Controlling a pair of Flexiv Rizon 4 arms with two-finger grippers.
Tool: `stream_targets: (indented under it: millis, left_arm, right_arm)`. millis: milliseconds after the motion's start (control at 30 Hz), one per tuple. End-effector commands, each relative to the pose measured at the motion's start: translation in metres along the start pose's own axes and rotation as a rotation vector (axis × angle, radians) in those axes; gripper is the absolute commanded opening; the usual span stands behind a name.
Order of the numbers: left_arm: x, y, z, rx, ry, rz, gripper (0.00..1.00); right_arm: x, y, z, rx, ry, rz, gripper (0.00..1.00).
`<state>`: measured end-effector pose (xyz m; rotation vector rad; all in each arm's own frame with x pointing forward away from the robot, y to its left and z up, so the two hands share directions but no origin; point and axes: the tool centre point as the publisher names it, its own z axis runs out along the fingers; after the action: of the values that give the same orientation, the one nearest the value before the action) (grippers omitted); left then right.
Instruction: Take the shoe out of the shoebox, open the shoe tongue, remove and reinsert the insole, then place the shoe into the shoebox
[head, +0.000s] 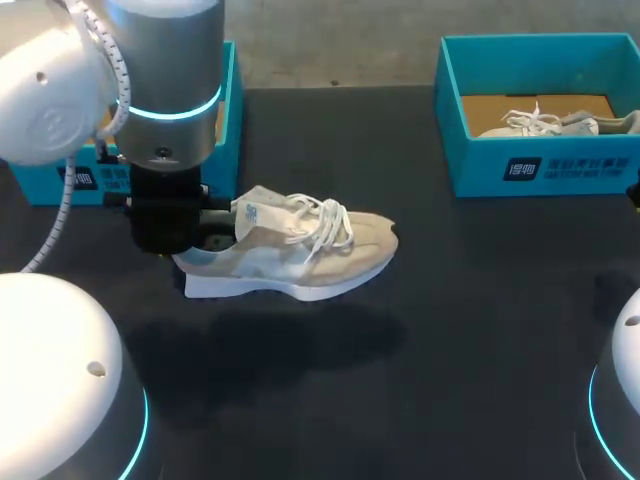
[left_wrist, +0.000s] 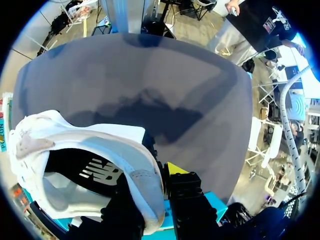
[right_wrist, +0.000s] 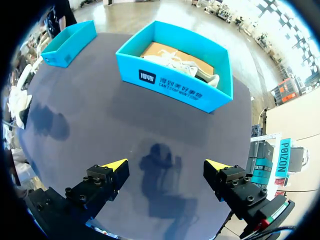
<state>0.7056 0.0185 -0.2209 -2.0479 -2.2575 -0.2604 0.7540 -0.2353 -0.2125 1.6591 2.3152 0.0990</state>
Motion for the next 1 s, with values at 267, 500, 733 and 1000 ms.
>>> stream_targets:
  millis: [267,500,733,1000]
  left_arm:
    - [-0.011,0.01,0.026,0.017,0.019,0.013,0.0]
    - [-0.023,0.019,0.05,0.042,0.032,0.026,0.0]
    - [-0.029,0.024,0.068,0.05,0.03,0.031,0.0]
    - [-0.035,0.022,0.092,0.053,0.049,0.01,0.0]
  right_arm:
    - [-0.001,0.001,0.001,0.001,0.002,-0.001,1.0]
    - [-0.001,0.001,0.001,0.001,0.002,-0.001,1.0]
    - [-0.001,0.001,0.001,0.001,0.002,-0.001,1.0]
    - [-0.001,0.001,0.001,0.001,0.002,-0.001,1.0]
